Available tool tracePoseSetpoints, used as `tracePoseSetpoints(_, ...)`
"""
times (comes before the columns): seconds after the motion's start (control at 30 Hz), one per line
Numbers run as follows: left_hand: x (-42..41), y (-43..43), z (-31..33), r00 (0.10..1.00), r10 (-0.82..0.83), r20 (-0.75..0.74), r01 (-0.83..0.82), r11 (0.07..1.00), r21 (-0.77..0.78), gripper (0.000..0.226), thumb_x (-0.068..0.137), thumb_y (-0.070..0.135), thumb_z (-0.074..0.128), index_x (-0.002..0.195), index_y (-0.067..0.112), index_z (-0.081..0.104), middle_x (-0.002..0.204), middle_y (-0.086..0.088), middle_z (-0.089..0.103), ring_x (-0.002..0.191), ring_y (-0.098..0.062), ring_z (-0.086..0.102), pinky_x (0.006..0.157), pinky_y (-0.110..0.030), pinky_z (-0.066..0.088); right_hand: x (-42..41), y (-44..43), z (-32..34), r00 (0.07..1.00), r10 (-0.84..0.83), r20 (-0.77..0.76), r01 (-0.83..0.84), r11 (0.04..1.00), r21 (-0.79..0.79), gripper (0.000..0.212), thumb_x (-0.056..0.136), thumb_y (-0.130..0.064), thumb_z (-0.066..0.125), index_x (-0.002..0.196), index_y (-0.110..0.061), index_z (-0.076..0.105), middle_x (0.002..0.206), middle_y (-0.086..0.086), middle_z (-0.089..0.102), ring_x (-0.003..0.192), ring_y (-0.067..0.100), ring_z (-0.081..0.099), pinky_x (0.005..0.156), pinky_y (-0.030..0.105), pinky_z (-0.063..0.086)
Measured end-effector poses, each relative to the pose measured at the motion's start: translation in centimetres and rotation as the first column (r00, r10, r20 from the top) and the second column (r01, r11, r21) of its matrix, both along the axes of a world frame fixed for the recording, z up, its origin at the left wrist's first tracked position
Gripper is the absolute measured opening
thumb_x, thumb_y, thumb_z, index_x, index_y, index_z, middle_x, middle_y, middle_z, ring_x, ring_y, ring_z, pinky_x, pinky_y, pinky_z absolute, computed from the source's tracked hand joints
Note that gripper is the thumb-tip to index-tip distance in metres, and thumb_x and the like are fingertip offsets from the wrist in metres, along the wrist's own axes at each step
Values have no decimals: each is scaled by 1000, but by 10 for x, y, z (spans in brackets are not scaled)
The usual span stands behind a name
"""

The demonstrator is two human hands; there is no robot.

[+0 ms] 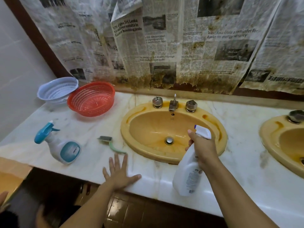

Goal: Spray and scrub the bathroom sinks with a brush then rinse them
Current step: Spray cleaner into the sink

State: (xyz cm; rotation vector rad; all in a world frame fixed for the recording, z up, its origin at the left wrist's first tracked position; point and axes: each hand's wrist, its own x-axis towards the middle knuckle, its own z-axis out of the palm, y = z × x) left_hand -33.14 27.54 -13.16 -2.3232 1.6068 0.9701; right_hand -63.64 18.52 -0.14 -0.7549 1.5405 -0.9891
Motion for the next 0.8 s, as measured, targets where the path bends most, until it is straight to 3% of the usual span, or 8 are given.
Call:
tracePoseSetpoints(0.13,6,-3,1,999,-32,-35,34,999,39,124,76,93,46,141,37,-44,147,-4,-56,145,-34,-43,116,-66,-19,19,6,-6,998,-66,3,66,998,-18,27,87,-41,75,89,-15,67,70,6,65,54,20,66,59,32,51)
tracePoseSetpoints(0.23,7,-1,-1,997,-40,-60,41,999,21,124,75,94,46,142,40,-44,148,-4,-57,143,-33,-46,115,-66,-20,27,7,-6,996,-84,-44,81,995,-62,40,87,-48,73,113,-17,71,79,6,75,55,16,68,63,33,53)
tracePoseSetpoints(0.37,8,0,-5,997,-43,-64,43,999,4,126,74,95,46,148,39,-40,146,-3,-59,143,-32,-46,115,-65,-20,35,3,3,980,-191,-56,189,982,-25,41,87,-52,71,85,-11,71,72,11,74,60,24,67,65,35,53)
tracePoseSetpoints(0.47,8,1,-9,998,-40,-51,39,999,-16,125,75,95,46,151,40,-36,148,-3,-57,143,-32,-46,116,-64,-20,40,-2,7,970,-243,-20,244,970,3,39,84,-48,73,74,-11,66,58,3,68,71,32,73,70,40,57)
tracePoseSetpoints(0.63,9,1,-14,999,-31,-44,28,998,-58,124,73,96,46,155,42,-30,149,-2,-56,144,-31,-46,116,-64,-21,44,0,7,980,-194,-31,193,980,-52,34,84,-49,74,78,-16,70,61,2,70,81,35,74,81,47,58)
tracePoseSetpoints(0.8,9,2,-20,999,0,-48,-5,993,-114,124,72,94,51,157,45,-25,155,0,-52,146,-29,-43,117,-62,-20,45,2,16,961,-269,-66,263,961,-84,40,88,-50,69,84,-10,70,59,5,70,74,30,73,74,39,56)
